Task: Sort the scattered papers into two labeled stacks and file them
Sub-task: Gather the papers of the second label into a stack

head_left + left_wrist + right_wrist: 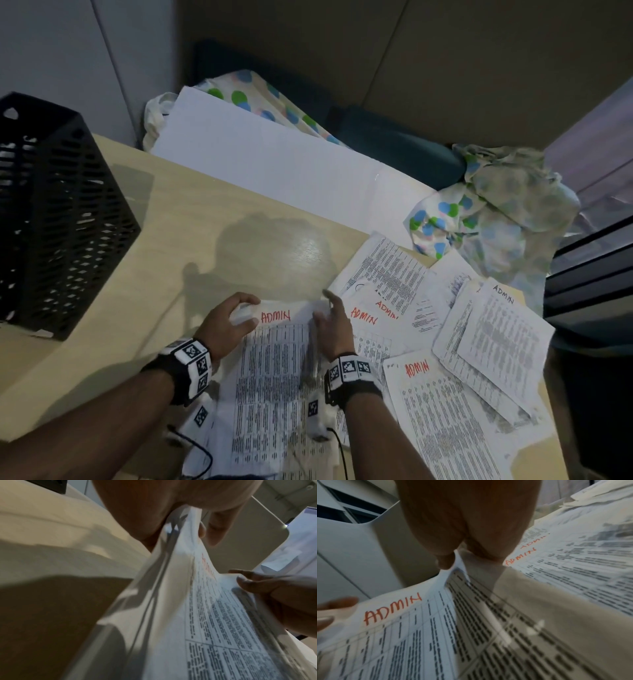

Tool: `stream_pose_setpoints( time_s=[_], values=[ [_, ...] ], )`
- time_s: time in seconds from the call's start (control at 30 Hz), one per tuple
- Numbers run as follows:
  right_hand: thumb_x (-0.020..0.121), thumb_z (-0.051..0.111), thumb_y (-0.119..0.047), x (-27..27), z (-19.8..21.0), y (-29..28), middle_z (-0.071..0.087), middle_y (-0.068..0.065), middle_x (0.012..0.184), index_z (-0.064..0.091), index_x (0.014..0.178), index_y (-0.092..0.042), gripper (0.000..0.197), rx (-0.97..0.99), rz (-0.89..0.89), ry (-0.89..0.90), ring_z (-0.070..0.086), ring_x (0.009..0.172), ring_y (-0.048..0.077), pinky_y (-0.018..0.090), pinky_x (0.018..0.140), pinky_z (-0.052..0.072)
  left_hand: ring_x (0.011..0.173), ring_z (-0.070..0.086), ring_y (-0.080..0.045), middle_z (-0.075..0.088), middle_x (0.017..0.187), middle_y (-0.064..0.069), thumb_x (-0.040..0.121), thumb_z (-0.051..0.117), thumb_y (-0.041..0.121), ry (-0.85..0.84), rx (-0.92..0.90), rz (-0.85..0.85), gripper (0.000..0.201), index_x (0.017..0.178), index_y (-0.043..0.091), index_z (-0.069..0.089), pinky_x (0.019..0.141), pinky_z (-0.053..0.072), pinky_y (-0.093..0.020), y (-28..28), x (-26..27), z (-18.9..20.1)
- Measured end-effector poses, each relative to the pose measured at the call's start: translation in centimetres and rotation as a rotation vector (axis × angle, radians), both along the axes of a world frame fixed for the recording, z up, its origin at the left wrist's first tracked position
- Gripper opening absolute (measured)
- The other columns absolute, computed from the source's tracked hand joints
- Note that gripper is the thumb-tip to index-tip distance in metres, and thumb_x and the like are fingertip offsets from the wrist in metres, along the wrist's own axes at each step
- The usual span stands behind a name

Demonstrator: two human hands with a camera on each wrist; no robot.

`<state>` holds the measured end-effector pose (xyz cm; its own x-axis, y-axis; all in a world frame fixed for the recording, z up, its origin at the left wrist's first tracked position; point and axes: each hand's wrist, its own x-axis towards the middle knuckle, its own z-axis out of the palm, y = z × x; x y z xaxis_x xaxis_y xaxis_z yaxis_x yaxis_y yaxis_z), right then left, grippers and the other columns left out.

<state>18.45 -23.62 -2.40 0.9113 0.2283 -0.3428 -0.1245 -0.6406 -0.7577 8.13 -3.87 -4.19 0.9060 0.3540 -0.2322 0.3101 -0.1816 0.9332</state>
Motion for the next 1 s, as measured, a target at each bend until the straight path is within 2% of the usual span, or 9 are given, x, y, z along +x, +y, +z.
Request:
stream_pose_setpoints(
  time_s=[0.1,0.27,0.43,0.5,0.6,0.7,0.8,0.93,1.0],
  values=[
    [0.095,0.049,-0.014,0.1,-0.2,0.2,0.063,0.010,0.120,0.054,0.120,-0.015,0.026,-0.060,0.030,-0.043,0.058,0.110,0.028,0.029,0.085,0.043,0.088,0.065,-0.011,0.066,0.100,0.004,0.082,0.068,0.004,-0.008,-0.011,0.040,0.041,0.091,0.043,0.057,0.061,0.051,-0.013,0.2,0.1,0.3],
    [0.093,0.038,0.000,-0.6,0.2,-0.6,0.047,-0.007,0.121,0.045,0.132,-0.028,0.049,0.118,-0.076,0.032,0.050,0.107,0.015,0.032,0.090,0.044,0.091,0.066,-0.017,0.065,0.101,0.001,0.082,0.067,0.007,0.015,-0.011,0.045,0.034,0.089,0.038,0.053,0.065,0.052,-0.018,0.2,-0.2,0.1],
    [0.096,0.051,-0.029,-0.6,-0.4,-0.6,0.063,-0.003,0.102,0.057,0.103,-0.018,0.014,0.077,-0.053,-0.006,0.059,0.100,0.020,0.030,0.084,0.045,0.085,0.067,-0.018,0.066,0.095,-0.001,0.082,0.065,0.003,0.022,-0.048,0.094,0.033,0.081,0.034,0.052,0.056,0.053,-0.021,-0.7,-0.5,0.3],
    [0.094,0.054,-0.026,-0.5,-0.8,-0.5,0.063,-0.003,0.093,0.057,0.098,-0.016,0.011,0.037,-0.101,-0.042,0.060,0.093,0.019,0.028,0.079,0.045,0.085,0.066,-0.018,0.064,0.099,-0.001,0.081,0.067,0.003,0.024,-0.098,0.114,0.039,0.088,0.039,0.053,0.057,0.053,-0.018,-1.0,-0.7,0.4],
    [0.093,0.055,-0.021,-0.5,-0.9,-0.8,0.058,-0.012,0.083,0.057,0.091,-0.017,0.005,0.097,-0.240,-0.103,0.057,0.085,0.016,0.029,0.076,0.043,0.096,0.063,-0.015,0.061,0.111,0.001,0.081,0.067,0.002,0.052,-0.194,0.112,0.054,0.120,0.034,0.049,0.065,0.049,-0.014,-1.2,-0.9,0.5],
    [0.094,0.052,-0.020,-0.4,-1.1,-1.0,0.058,-0.012,0.088,0.058,0.093,-0.017,0.006,0.190,-0.324,-0.073,0.055,0.089,0.015,0.033,0.083,0.046,0.110,0.059,-0.018,0.060,0.115,0.007,0.085,0.066,0.009,0.130,-0.196,0.053,0.048,0.129,0.022,0.052,0.075,0.047,-0.019,-1.2,-1.1,0.0],
    [0.096,0.049,-0.024,-0.3,-1.1,-0.8,0.059,-0.012,0.096,0.058,0.099,-0.019,0.010,0.224,-0.270,-0.029,0.055,0.097,0.015,0.037,0.091,0.048,0.092,0.065,-0.024,0.068,0.105,-0.005,0.091,0.059,0.018,0.285,-0.027,0.015,0.039,0.130,0.014,0.055,0.072,0.048,-0.025,-1.7,-1.2,-0.1],
    [0.096,0.049,-0.015,0.7,-1.6,-5.2,0.058,-0.002,0.110,0.058,0.115,-0.013,0.021,0.121,-0.329,-0.172,0.059,0.094,0.013,0.020,0.087,0.050,0.092,0.057,-0.020,0.065,0.120,-0.011,0.094,0.054,0.012,0.301,0.093,0.085,0.040,0.134,0.016,0.052,0.081,0.040,-0.024,-1.3,-1.3,-0.1],
    [0.090,0.049,-0.002,1.1,-2.3,-10.0,0.061,0.006,0.117,0.062,0.114,-0.014,0.029,-0.098,-0.436,-0.220,0.060,0.103,0.022,0.036,0.093,0.052,0.100,0.060,-0.027,0.064,0.123,-0.013,0.095,0.052,0.012,0.319,0.136,0.086,0.039,0.134,0.017,0.051,0.083,0.041,-0.026,-0.3,-1.5,-0.5]
  ],
)
